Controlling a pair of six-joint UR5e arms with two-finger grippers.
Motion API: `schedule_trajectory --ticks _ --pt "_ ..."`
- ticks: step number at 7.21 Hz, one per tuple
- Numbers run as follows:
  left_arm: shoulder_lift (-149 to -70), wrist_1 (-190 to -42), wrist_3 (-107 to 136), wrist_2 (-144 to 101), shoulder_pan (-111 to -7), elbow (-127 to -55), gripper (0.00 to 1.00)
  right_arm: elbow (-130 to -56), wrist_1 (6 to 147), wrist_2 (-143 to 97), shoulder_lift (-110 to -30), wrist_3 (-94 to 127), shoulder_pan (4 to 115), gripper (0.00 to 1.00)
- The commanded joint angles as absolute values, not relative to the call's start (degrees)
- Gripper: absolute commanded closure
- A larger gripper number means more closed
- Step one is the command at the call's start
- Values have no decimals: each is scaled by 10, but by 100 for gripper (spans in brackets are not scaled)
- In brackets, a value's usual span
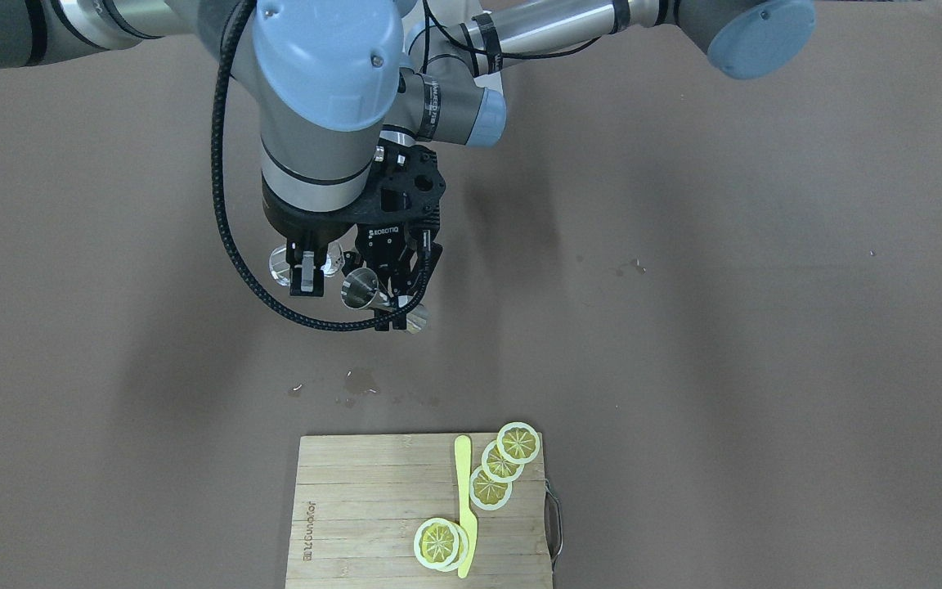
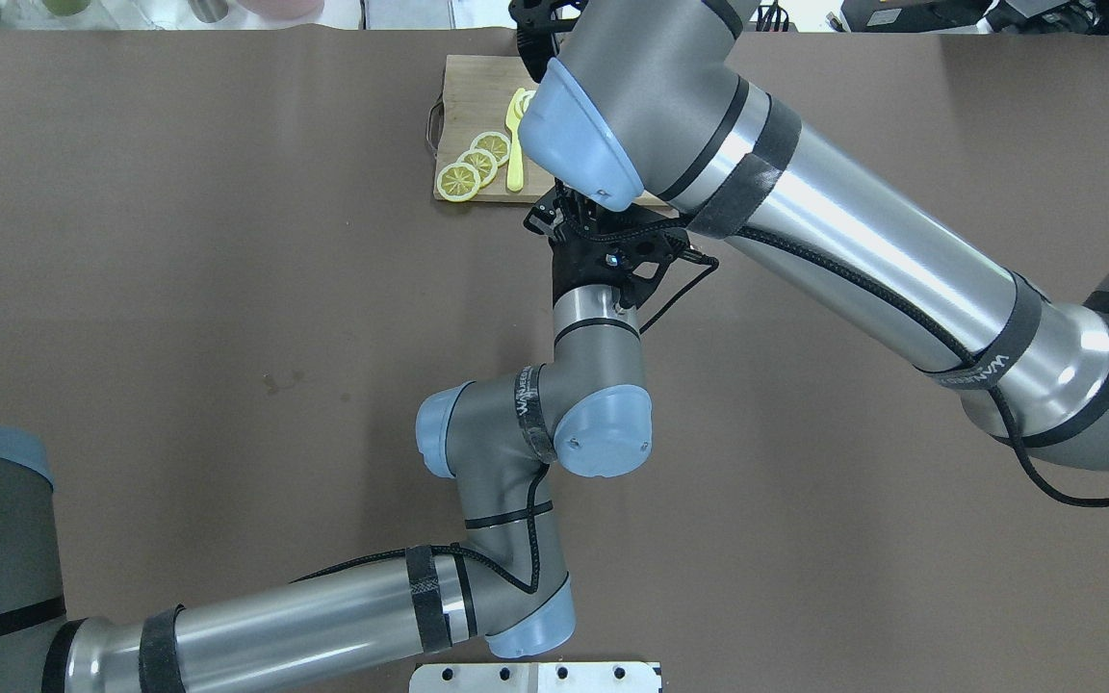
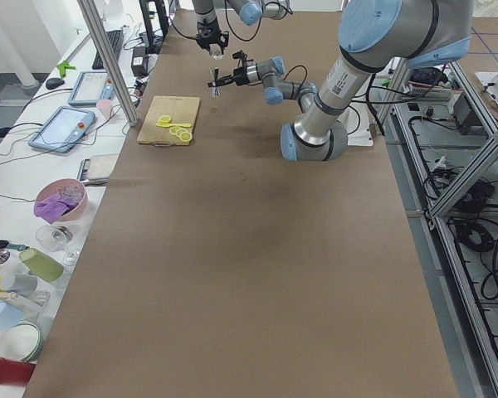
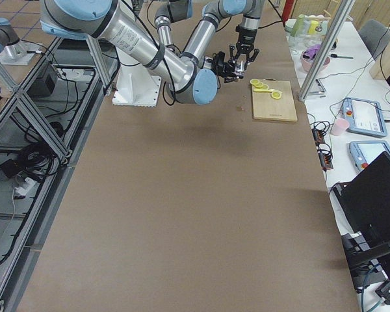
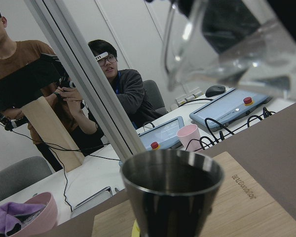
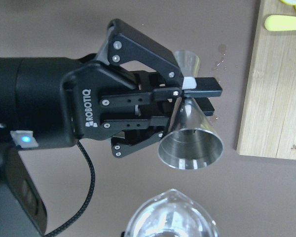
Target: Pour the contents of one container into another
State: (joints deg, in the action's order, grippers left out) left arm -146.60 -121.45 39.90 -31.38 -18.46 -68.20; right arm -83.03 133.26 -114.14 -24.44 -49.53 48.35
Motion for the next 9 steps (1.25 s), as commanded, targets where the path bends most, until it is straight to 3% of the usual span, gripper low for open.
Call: schedule_trajectory --ticks 1,9 --pt "-1466 -1215 399 -314 -185 -682 100 -811 1344 -1125 -230 -511 482 100" --pt "-1466 -1215 399 -314 -185 -683 100 -784 1368 -1098 -209 -541 470 100"
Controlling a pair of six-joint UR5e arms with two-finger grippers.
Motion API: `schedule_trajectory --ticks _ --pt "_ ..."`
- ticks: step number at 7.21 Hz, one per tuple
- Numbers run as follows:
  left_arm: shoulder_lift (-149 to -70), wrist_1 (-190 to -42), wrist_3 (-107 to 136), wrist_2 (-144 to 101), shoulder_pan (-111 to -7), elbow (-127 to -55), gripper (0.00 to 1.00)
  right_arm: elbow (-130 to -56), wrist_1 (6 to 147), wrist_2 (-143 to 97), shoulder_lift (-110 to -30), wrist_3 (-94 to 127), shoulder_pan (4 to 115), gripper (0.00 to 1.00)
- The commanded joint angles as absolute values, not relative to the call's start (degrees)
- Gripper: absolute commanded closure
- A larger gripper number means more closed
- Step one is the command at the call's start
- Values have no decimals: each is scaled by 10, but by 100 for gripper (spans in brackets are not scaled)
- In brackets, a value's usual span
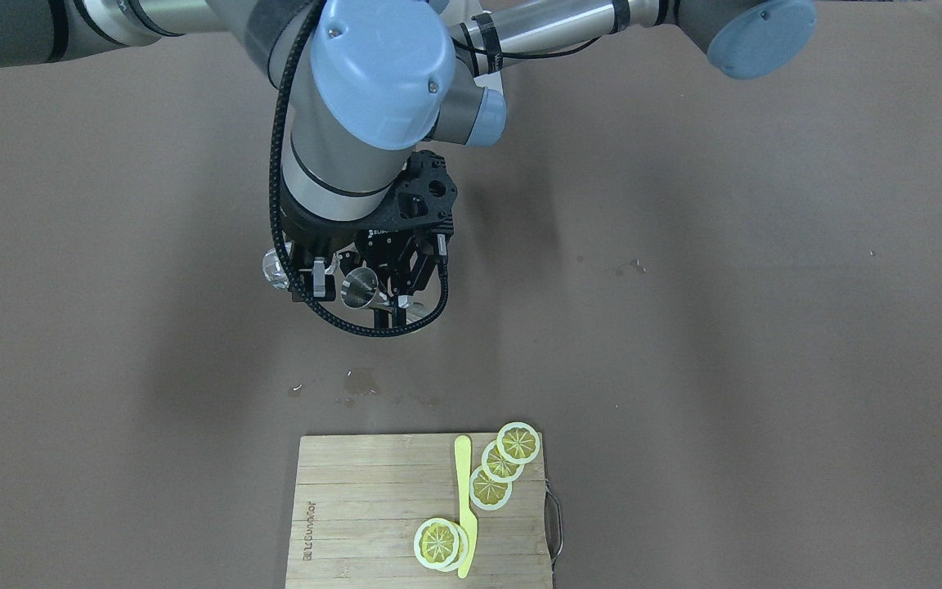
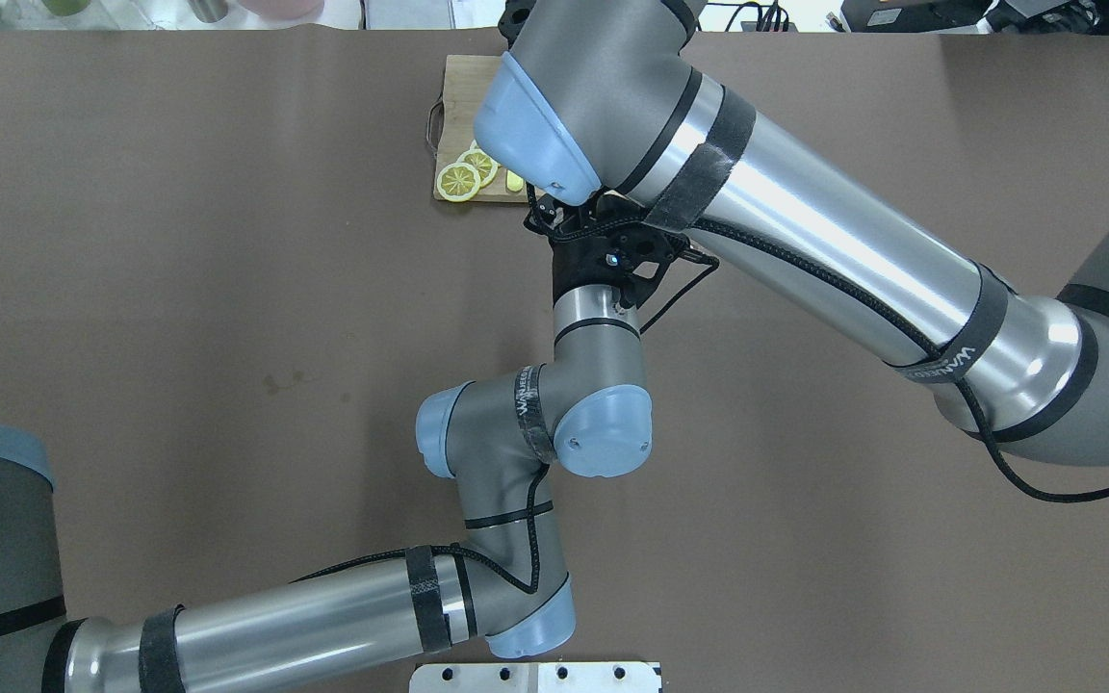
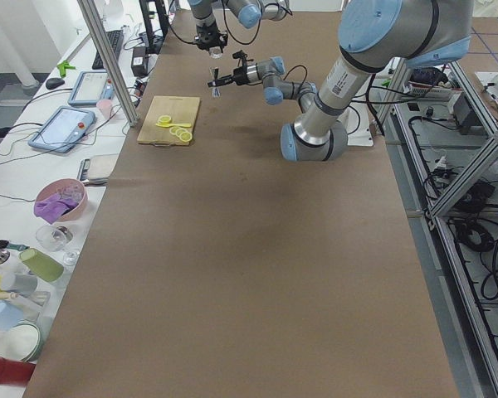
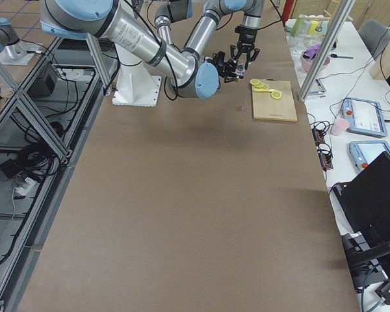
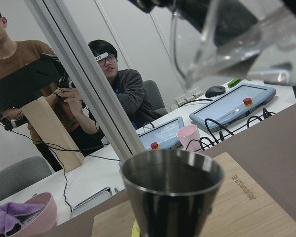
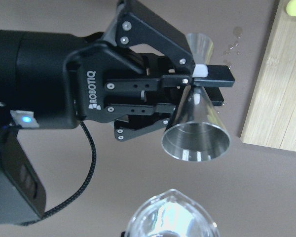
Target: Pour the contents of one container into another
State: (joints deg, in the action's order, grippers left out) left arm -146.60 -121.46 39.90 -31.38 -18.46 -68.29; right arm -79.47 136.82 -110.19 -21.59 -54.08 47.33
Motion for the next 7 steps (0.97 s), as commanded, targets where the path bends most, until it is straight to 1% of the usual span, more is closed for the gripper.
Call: schedule_trajectory --ticks 1,3,7 --pt "-1466 -1215 399 -314 -185 -683 100 -782 1368 -1097 -210 -541 468 100" --pt "-1466 -1215 399 -314 -185 -684 100 -759 1368 -1095 -200 -550 468 100" --pt "-1466 -1216 399 -314 -185 -684 100 -743 1375 -1077 -190 -555 460 100"
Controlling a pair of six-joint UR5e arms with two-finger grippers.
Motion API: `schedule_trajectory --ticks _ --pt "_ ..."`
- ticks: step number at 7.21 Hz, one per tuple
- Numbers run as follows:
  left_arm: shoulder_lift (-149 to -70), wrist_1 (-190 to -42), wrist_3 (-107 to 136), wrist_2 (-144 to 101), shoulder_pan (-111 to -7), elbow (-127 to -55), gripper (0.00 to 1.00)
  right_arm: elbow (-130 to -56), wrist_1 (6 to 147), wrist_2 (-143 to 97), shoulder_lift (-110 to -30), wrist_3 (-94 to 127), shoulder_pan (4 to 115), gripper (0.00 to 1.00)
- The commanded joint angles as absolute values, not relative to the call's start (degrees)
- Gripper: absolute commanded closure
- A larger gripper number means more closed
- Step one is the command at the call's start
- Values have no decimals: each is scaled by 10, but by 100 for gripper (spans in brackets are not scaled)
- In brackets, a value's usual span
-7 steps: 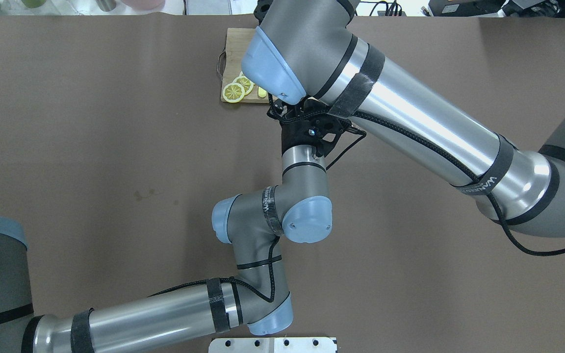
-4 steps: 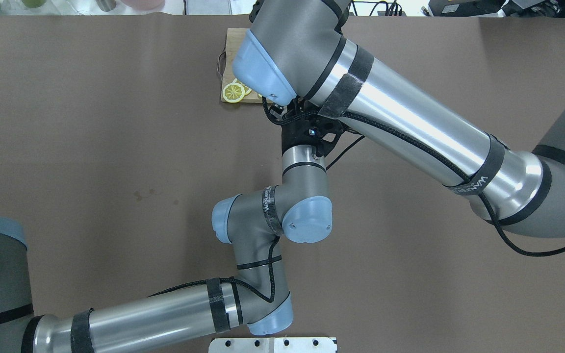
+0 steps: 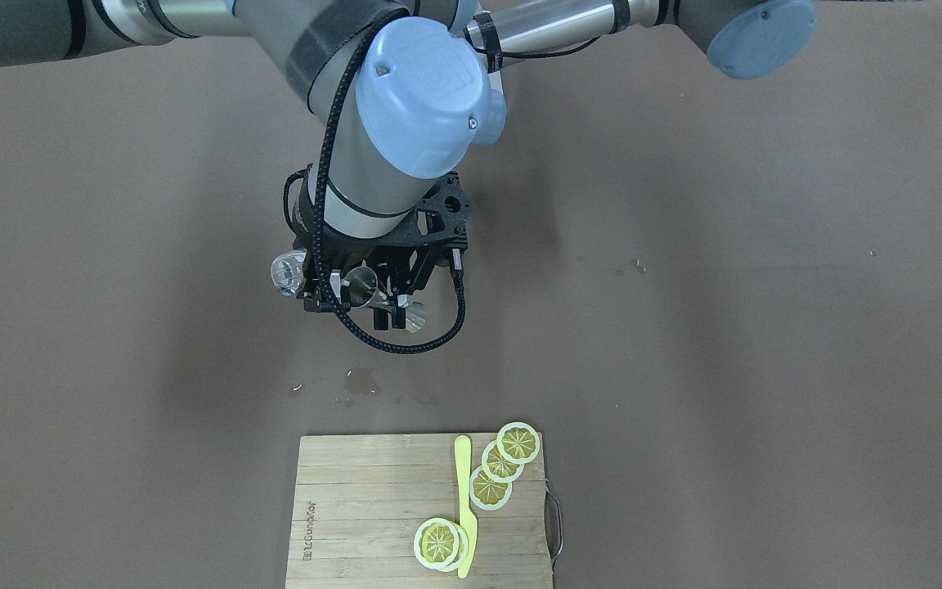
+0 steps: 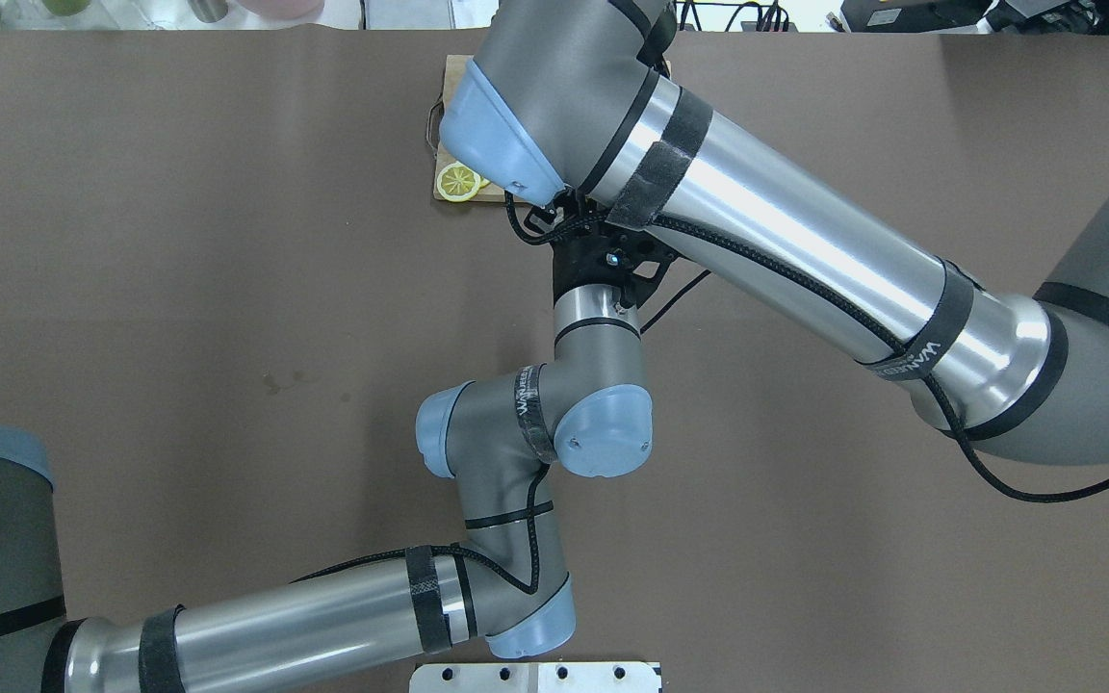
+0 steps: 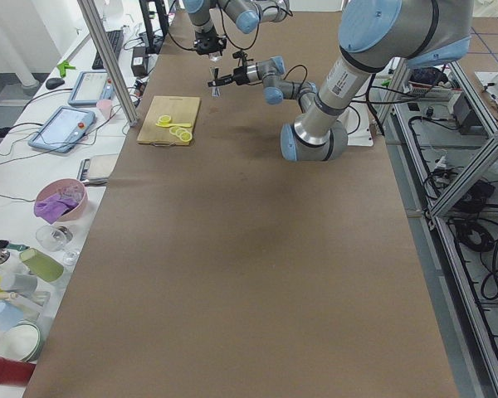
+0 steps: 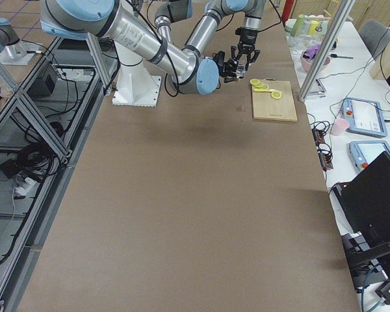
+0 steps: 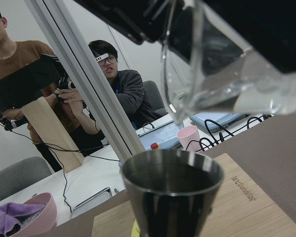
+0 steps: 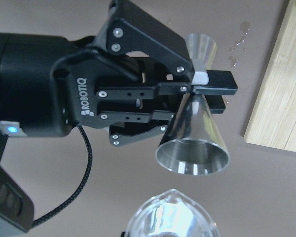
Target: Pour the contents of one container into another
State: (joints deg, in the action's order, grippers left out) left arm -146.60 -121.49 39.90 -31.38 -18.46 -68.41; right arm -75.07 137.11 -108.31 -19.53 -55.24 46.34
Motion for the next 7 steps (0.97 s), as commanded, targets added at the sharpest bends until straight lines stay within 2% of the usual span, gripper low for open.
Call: schedule_trajectory --ticks 1,7 --pt "-1466 -1215 399 -314 -185 -684 100 -727 1376 -1075 -179 -556 459 100" --pt "-1466 -1215 399 -314 -185 -684 100 -704 1376 -1063 -166 -561 457 100"
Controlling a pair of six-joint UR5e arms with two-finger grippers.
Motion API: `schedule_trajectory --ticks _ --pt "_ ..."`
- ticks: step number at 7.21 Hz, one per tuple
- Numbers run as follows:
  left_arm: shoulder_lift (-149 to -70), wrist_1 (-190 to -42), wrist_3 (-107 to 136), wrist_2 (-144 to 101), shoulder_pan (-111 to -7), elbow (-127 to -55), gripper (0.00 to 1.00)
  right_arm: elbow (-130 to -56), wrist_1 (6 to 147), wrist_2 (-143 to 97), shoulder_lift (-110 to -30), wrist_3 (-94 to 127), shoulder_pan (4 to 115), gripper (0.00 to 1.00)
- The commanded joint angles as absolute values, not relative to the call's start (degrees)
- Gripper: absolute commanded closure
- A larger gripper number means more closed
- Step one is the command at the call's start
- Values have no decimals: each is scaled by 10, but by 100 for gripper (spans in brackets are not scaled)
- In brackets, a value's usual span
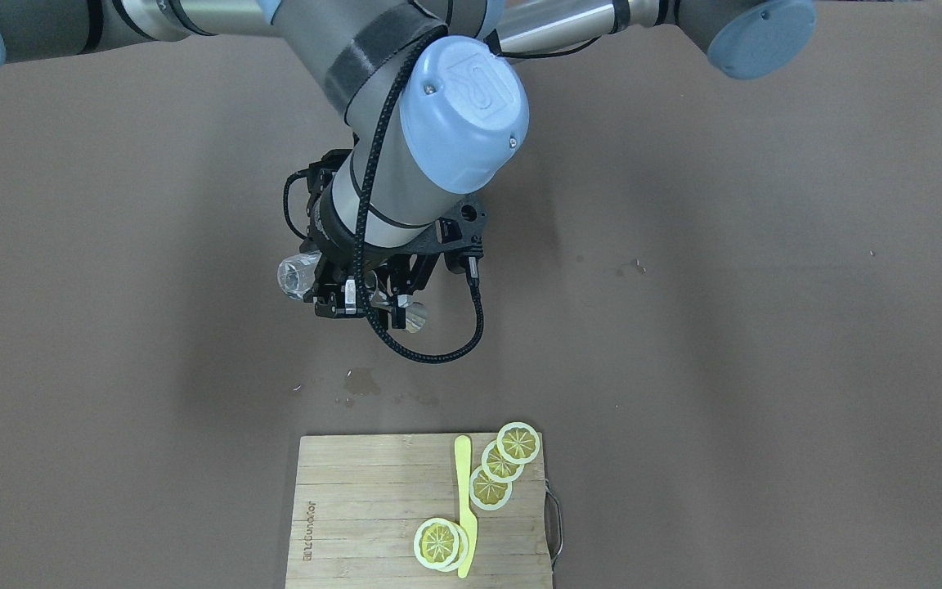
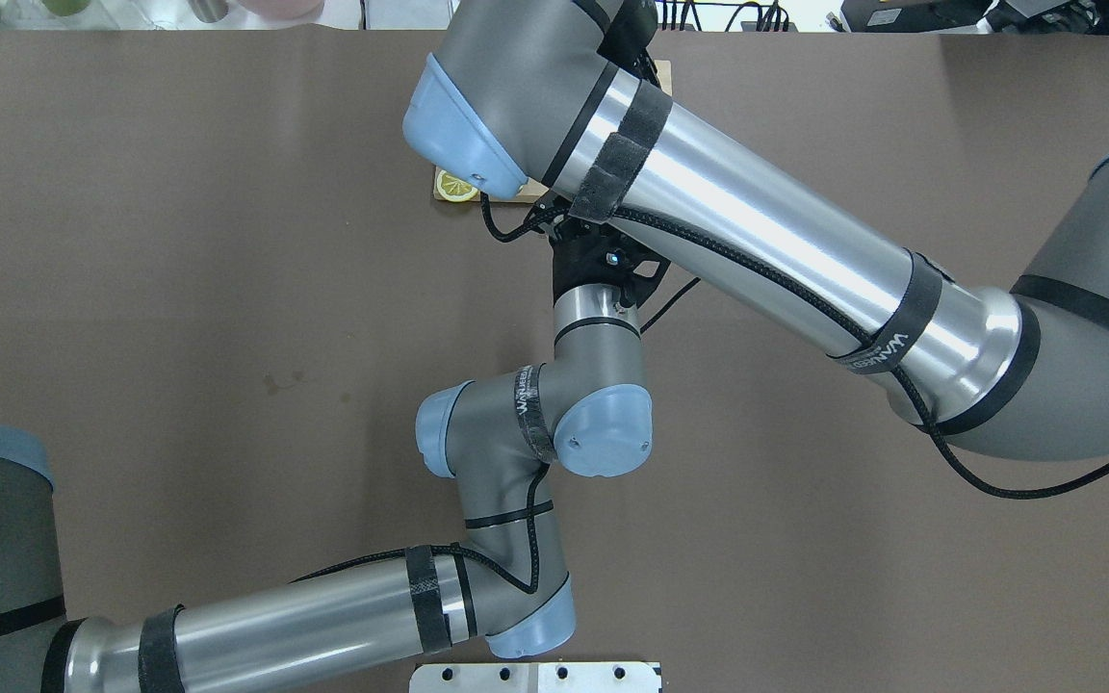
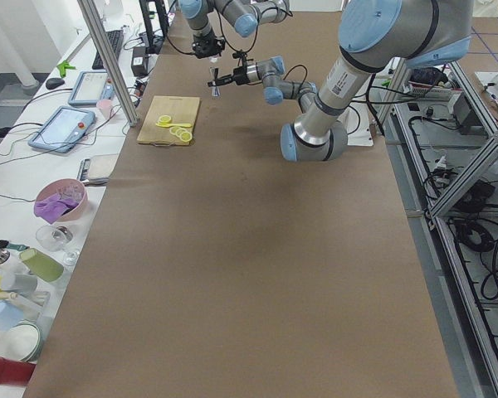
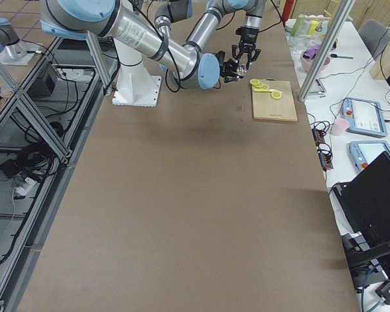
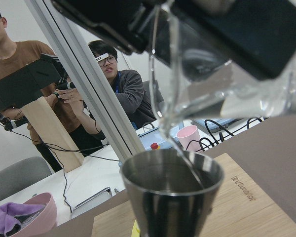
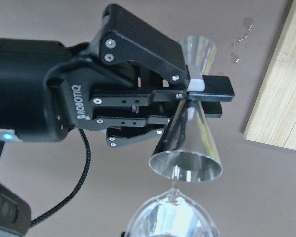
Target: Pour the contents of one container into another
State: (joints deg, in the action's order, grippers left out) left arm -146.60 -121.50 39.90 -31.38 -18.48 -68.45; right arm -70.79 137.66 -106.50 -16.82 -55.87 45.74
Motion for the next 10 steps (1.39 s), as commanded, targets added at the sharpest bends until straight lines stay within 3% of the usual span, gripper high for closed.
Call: schedule_trajectory --ticks 1,4,10 --pt "-1466 -1215 399 -314 -185 -684 100 -706 1374 -1064 -168 -566 458 100" --pt "-1466 -1215 398 -314 -185 -685 100 -741 1340 -1085 -187 -565 461 100" --pt "-1466 -1216 399 -314 -185 -685 100 -901 1329 -1161 -298 -566 519 100"
